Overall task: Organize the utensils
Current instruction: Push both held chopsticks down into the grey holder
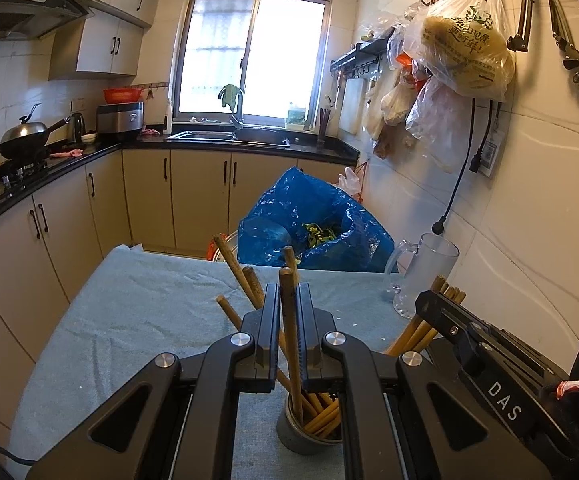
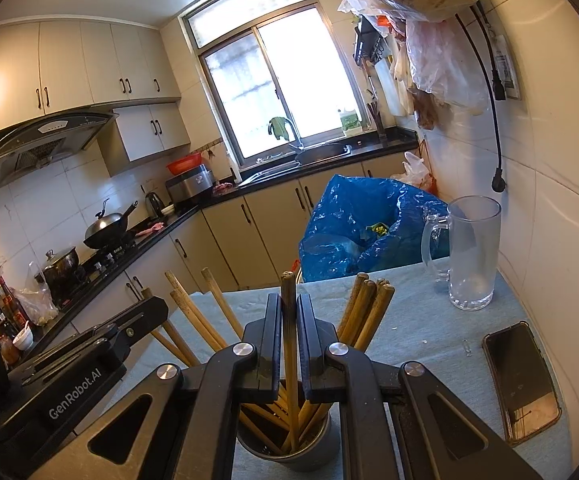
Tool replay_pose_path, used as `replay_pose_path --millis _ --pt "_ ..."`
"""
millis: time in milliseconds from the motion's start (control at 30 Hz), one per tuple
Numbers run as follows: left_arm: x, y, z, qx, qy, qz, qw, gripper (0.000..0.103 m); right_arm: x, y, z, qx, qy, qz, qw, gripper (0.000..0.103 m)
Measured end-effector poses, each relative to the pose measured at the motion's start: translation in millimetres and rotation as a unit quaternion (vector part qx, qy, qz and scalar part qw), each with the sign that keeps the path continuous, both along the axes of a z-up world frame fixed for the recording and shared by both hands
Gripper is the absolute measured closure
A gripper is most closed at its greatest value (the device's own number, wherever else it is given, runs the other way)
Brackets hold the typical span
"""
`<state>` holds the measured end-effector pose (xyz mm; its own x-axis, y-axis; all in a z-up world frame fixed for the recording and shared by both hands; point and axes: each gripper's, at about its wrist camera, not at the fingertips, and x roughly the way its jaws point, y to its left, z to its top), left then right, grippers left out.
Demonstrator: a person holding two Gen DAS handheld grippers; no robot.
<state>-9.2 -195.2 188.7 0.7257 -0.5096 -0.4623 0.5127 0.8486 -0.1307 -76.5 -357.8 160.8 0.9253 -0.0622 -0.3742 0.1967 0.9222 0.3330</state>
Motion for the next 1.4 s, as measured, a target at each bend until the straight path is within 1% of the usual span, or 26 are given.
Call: replay_pose_path --millis 767,1000,1200,1400 --pt "6 3 -2 -0.009 0.019 0.008 0.9997 0.096 0 -3 -2 0.0 0.003 0.001 1.0 0.095" --pt "5 1 0 -0.011 0.018 0.007 0.9998 0.096 1 -5 -3 0.0 0.007 -0.006 1.0 0.095" --pt "5 2 -1 -0.009 0.02 0.007 0.9997 0.096 0 -8 -8 0.013 0.015 -0.008 1.0 0.095" --pt "1 2 -2 -0.009 0.017 -0.001 0.9998 0.096 -1 -10 -7 0.016 0.017 -0.009 1.0 0.095"
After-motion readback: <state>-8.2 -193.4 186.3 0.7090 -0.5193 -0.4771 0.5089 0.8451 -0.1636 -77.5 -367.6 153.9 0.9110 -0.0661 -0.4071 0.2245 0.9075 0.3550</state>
